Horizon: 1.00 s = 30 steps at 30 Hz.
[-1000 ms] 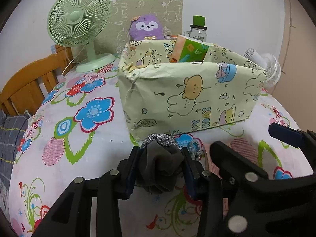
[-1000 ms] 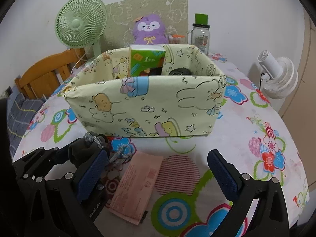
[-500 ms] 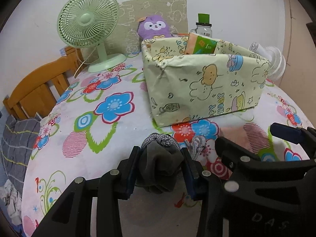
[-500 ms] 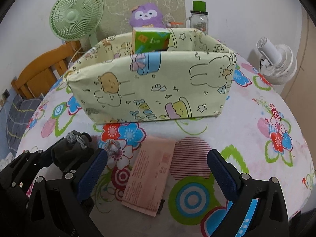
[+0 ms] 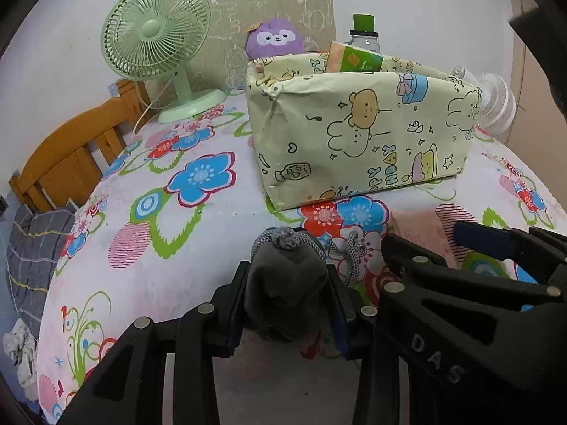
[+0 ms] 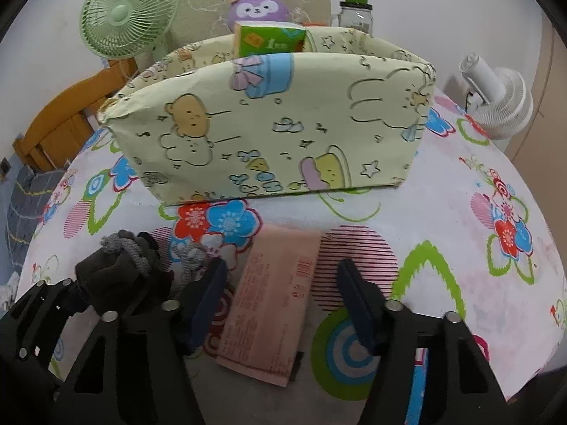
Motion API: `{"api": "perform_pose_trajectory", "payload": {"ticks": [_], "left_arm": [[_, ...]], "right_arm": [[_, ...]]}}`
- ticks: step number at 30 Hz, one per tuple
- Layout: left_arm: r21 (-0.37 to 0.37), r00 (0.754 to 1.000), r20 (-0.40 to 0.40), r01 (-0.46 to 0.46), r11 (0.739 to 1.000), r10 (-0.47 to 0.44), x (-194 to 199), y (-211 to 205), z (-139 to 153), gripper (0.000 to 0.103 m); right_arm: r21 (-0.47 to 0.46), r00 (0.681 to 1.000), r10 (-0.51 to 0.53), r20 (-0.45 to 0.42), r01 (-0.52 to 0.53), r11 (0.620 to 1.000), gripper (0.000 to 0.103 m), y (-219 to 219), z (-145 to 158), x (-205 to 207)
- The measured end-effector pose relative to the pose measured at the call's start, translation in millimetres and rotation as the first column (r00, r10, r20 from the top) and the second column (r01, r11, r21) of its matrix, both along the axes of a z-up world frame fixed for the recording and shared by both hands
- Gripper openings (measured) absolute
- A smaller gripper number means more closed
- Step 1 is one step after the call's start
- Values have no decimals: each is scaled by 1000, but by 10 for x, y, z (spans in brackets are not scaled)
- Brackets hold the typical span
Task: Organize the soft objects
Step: 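Grasp the grey knitted sock with the left tool while the right tool grasps the pink receipt, then lift the grey sock and pink receipt and carry both over the fabric box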
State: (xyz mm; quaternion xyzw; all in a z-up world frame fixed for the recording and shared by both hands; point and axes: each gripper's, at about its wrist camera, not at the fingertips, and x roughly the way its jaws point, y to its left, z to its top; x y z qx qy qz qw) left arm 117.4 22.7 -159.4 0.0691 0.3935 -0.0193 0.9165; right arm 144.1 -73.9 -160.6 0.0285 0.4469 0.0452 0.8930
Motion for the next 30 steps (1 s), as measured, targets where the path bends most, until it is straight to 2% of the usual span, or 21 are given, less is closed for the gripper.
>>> {"api": "perform_pose_trajectory", "payload": {"ticks": [2, 15, 30], "left_arm": [[-17, 1000, -6, 0, 1000, 0, 5, 9, 6, 40], [-60, 999, -30, 10, 998, -11, 6, -107, 62, 38], [-75, 999, 27, 29, 997, -27, -116, -380, 353, 38]], "right_arm": [[2, 1000, 12, 3, -12, 1000, 44, 24, 14, 4], [9, 999, 18, 43, -18, 1000, 40, -75, 87, -23], [25, 993, -1, 120, -2, 1000, 40, -360, 370, -178]]}}
